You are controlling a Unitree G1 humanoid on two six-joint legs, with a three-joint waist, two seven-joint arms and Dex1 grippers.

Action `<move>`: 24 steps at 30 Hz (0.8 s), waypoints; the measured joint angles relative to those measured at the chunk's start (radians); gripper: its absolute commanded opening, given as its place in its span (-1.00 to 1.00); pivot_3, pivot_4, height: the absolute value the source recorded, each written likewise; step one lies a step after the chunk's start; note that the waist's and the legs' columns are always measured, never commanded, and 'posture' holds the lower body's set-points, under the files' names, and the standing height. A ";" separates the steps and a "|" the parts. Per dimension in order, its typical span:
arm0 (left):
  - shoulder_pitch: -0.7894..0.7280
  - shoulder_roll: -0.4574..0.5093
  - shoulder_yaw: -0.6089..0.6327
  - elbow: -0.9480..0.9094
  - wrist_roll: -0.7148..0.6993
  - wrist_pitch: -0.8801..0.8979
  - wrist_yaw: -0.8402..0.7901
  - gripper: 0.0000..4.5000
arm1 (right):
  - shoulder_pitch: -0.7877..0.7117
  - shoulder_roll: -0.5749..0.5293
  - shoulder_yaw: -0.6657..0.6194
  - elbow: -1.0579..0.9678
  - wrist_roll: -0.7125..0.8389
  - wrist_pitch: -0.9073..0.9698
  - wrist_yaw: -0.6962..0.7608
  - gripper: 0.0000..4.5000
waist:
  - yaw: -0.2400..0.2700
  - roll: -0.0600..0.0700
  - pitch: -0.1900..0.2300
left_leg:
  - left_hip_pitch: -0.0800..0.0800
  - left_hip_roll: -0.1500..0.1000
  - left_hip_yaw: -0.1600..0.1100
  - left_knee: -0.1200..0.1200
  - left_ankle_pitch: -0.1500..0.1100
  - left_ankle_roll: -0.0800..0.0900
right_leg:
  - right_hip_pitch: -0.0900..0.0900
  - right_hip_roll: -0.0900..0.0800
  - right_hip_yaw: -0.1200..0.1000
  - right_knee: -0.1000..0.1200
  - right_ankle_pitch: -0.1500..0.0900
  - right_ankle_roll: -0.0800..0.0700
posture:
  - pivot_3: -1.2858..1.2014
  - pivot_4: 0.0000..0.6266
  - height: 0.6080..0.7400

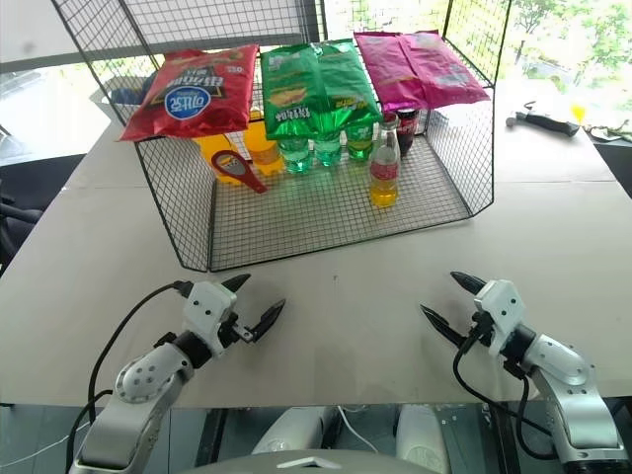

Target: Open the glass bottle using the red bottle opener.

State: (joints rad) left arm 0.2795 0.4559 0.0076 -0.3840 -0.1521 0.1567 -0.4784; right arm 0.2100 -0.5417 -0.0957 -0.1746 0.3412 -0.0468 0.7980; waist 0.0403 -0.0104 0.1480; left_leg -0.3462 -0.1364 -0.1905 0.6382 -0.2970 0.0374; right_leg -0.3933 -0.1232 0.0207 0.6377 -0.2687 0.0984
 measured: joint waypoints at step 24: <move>0.029 -0.033 0.045 -0.039 -0.026 0.033 0.038 0.97 | -0.069 0.019 0.024 0.113 -0.024 -0.065 0.055 0.97 | 0.000 0.000 0.000 | 0.000 0.000 0.002 0.003 0.000 0.000 | 0.000 0.000 0.002 0.003 0.001 -0.001 | 0.03 -0.52 1.00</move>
State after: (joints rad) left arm 0.3089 0.4230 0.0529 -0.4229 -0.1784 0.1892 -0.4406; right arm 0.1408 -0.5224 -0.0714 -0.0619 0.3173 -0.1113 0.8525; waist 0.0399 -0.0108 0.1481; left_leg -0.3465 -0.1360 -0.1882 0.6409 -0.2970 0.0375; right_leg -0.3936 -0.1228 0.0226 0.6402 -0.2679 0.0979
